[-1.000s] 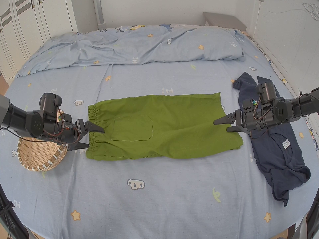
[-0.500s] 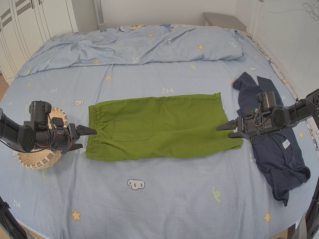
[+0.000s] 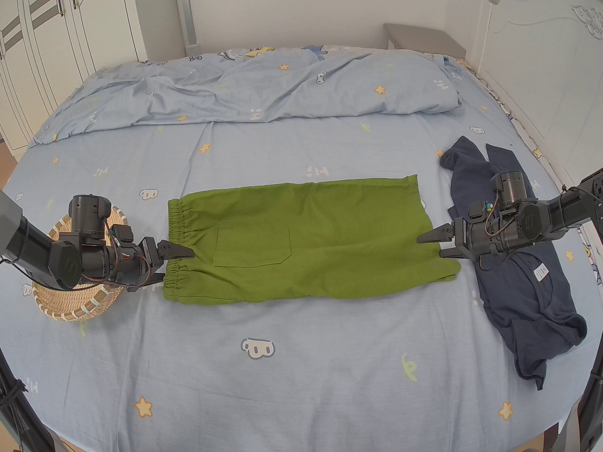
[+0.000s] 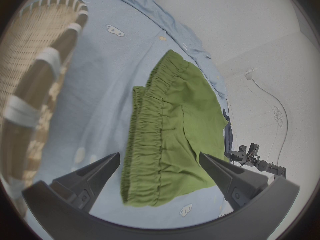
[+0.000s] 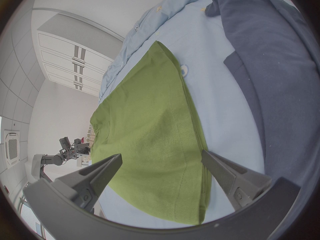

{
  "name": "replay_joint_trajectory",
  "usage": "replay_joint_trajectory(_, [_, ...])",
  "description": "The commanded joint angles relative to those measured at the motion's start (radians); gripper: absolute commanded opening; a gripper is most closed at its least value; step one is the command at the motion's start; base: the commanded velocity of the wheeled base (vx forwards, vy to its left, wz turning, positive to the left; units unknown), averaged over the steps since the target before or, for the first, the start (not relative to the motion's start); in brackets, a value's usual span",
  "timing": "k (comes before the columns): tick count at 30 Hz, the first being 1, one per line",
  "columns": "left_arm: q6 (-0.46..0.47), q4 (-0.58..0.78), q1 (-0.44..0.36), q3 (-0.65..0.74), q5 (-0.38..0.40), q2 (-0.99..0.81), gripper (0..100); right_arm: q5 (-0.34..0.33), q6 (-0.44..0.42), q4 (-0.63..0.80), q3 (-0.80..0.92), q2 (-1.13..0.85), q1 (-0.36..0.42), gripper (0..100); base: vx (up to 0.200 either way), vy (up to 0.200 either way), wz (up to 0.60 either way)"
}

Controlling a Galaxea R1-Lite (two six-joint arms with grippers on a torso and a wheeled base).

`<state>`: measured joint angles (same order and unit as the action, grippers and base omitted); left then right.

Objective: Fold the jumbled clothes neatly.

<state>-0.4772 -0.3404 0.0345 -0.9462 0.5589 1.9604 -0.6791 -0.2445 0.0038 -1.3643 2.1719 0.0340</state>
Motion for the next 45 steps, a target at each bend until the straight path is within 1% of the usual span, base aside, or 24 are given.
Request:
replay_joint_trajectory(1, [-0.004,-0.048,-0.033,0.009,-0.001,0.061,100,-0.005,-0.003,-0.001,-0.001,-0.026,0.007,100,0.0,0.0,0.0])
replay_joint_trajectory(5, [-0.001,-0.071,-0.034,-0.002,-0.001,0.117,100,-0.007,-0.001,0.001,0.017,-0.053,0.015,100,0.0,0.0,0.0])
replay_joint_trajectory(9, [-0.001,-0.104,-0.03,0.0,-0.001,0.135,100,-0.005,-0.001,-0.001,0.028,-0.073,0.027,100,0.0,0.0,0.0])
replay_joint_trajectory(15, [-0.003,-0.111,-0.008,-0.009,-0.001,0.133,100,-0.011,0.001,-0.004,0.047,-0.109,0.035,100,0.0,0.0,0.0])
replay_joint_trajectory(21, [-0.006,-0.112,-0.005,-0.033,0.001,0.141,100,-0.011,0.001,-0.007,0.056,-0.115,0.046,100,0.0,0.0,0.0])
replay_joint_trajectory(27, [-0.006,-0.112,-0.008,-0.051,0.001,0.152,100,-0.011,0.001,-0.008,0.057,-0.115,0.047,100,0.0,0.0,0.0])
replay_joint_trajectory(35, [-0.017,-0.107,-0.022,-0.121,0.003,0.181,100,-0.011,0.002,-0.008,0.057,-0.115,0.047,100,0.0,0.0,0.0])
replay_joint_trajectory(36, [-0.017,-0.107,-0.022,-0.121,0.003,0.181,0,-0.011,0.002,-0.008,0.057,-0.115,0.047,100,0.0,0.0,0.0])
replay_joint_trajectory(45, [-0.017,-0.104,-0.015,-0.115,0.012,0.172,0,-0.008,0.004,-0.011,0.048,-0.113,0.041,100,0.0,0.0,0.0])
